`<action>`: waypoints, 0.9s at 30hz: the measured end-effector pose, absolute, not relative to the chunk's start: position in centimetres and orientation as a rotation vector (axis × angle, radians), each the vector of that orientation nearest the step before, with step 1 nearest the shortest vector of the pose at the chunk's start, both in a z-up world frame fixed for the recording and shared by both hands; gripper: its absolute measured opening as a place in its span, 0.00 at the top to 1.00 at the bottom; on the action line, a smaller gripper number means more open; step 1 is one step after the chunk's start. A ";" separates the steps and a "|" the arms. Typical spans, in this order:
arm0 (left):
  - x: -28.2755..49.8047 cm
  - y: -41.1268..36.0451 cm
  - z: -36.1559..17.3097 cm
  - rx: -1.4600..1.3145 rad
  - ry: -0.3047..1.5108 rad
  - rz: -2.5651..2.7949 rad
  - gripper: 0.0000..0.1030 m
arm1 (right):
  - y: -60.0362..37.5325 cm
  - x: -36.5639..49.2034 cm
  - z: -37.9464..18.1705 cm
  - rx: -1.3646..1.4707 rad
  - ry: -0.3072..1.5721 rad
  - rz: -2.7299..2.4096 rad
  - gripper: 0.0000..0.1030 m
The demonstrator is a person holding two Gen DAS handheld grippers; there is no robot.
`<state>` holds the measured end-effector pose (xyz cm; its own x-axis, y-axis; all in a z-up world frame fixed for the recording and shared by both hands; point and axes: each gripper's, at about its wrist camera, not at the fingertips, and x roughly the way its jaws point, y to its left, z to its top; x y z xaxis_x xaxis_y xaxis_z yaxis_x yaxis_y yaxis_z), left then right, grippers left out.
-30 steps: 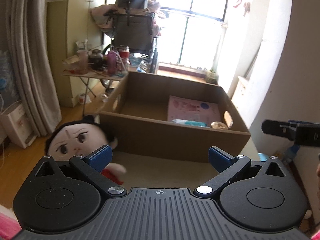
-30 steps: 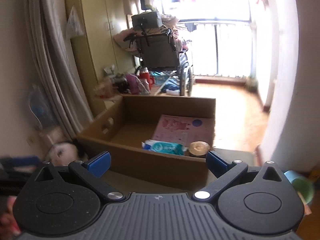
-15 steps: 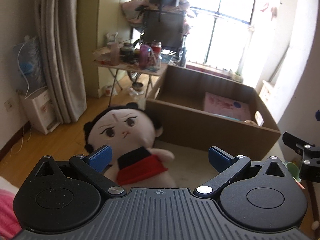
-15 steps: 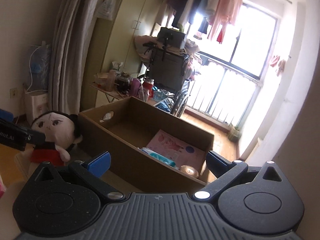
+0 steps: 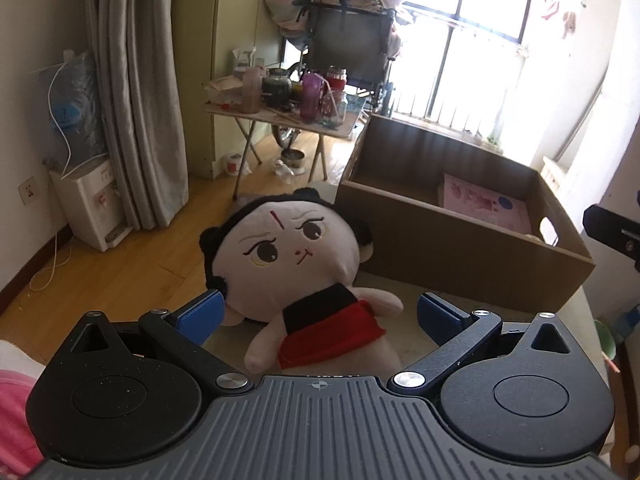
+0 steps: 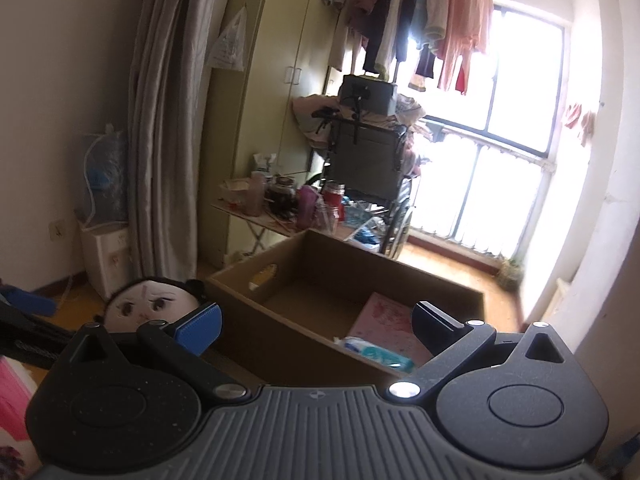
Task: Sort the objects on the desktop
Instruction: 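Lower the open right gripper around the plush doll's body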
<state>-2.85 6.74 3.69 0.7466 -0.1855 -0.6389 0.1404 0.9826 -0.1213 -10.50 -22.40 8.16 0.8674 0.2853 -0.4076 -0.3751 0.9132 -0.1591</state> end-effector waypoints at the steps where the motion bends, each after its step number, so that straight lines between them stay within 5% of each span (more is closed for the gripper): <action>1: -2.8 6.8 3.5 -0.066 0.709 -0.182 0.00 | -22.3 -10.4 8.0 -0.233 0.396 0.365 0.00; 27: -2.6 9.4 1.7 -0.208 0.746 -0.196 0.00 | -21.3 -6.8 5.3 0.000 0.583 0.621 0.00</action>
<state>-2.56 9.39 1.70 0.7182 -0.2494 -0.6496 0.1027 0.9613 -0.2556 -6.77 -21.35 5.34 0.6589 0.5485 -0.5148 -0.5483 0.8187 0.1707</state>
